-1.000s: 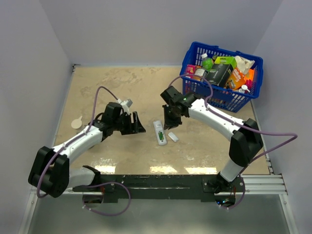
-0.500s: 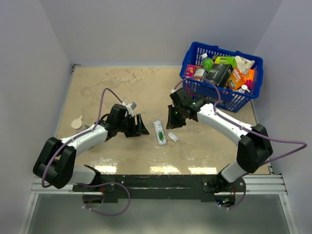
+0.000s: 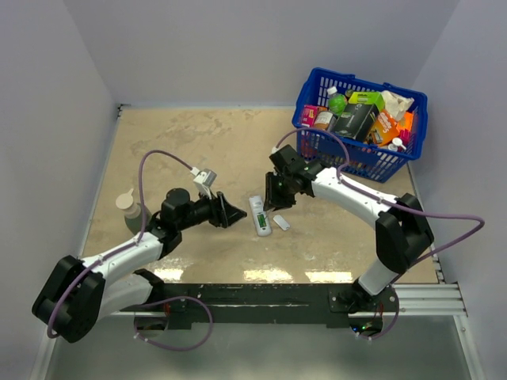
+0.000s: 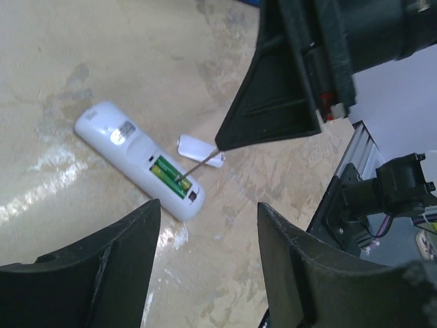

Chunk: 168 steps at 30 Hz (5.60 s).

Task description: Unload the batteries from the remote control

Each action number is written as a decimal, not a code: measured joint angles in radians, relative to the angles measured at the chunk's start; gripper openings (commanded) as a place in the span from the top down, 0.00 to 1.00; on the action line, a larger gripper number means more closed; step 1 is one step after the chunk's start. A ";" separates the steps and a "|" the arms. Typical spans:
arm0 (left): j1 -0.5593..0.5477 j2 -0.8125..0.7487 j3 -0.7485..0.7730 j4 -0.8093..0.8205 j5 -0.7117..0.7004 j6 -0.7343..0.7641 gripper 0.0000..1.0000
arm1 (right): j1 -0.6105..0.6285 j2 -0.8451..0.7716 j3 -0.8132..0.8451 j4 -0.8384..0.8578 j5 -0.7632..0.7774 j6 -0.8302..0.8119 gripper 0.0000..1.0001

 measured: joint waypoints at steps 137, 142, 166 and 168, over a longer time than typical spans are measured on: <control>-0.035 -0.066 0.240 -0.107 0.256 -0.046 1.00 | 0.000 -0.487 -0.217 0.614 -0.105 -0.117 0.36; -0.035 -0.066 0.225 -0.112 0.308 -0.032 1.00 | -0.105 -0.452 -0.153 0.500 -0.315 -0.207 0.38; -0.033 -0.055 0.214 -0.121 0.359 -0.011 1.00 | -0.103 -0.340 -0.134 0.480 -0.634 -0.243 0.51; -0.033 -0.055 0.214 -0.121 0.359 -0.010 1.00 | -0.103 -0.340 -0.134 0.495 -0.642 -0.238 0.51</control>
